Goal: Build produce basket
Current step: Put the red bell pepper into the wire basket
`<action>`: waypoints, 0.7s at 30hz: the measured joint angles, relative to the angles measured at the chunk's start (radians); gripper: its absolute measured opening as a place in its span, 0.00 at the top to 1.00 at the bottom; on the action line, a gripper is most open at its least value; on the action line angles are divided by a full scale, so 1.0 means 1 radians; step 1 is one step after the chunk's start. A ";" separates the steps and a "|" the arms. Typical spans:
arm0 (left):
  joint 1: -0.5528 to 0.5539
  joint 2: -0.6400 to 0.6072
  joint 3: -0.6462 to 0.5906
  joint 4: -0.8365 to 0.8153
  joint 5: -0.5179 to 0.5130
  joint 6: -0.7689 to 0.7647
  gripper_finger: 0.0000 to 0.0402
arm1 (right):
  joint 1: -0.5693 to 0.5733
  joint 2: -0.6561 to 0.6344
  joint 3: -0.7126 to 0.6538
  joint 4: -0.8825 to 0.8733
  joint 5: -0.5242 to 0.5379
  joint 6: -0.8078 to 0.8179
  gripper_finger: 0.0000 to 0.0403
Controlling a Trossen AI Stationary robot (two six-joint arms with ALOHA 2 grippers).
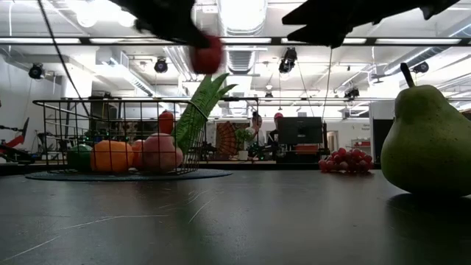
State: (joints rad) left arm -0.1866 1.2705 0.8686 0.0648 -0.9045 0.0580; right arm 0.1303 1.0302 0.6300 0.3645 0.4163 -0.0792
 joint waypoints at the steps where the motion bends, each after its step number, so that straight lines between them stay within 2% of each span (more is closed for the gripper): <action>1: -0.009 -0.027 -0.002 -0.061 -0.084 -0.041 0.43 | 0.000 -0.009 0.000 -0.005 0.003 0.000 0.09; 4: -0.018 -0.093 -0.009 -0.265 -0.305 -0.247 0.41 | 0.000 -0.029 0.000 -0.035 0.003 0.000 0.09; 6: -0.017 -0.120 -0.012 -0.446 -0.378 -0.475 0.40 | 0.000 -0.031 0.000 -0.046 0.004 0.003 0.09; 9: -0.016 -0.140 -0.012 -0.684 -0.356 -0.759 0.40 | 0.000 -0.020 -0.002 -0.049 0.004 0.008 0.09; 16: -0.016 -0.134 -0.012 -1.109 -0.138 -1.202 0.39 | 0.000 0.023 -0.002 -0.053 0.004 0.008 0.09; 21: 0.002 -0.099 -0.012 -1.340 -0.120 -1.483 0.39 | 0.000 0.037 -0.003 -0.045 0.004 0.007 0.09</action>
State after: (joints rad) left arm -0.1844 1.1720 0.8566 -1.2752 -1.0245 -1.4255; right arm 0.1303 1.0672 0.6273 0.3198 0.4202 -0.0719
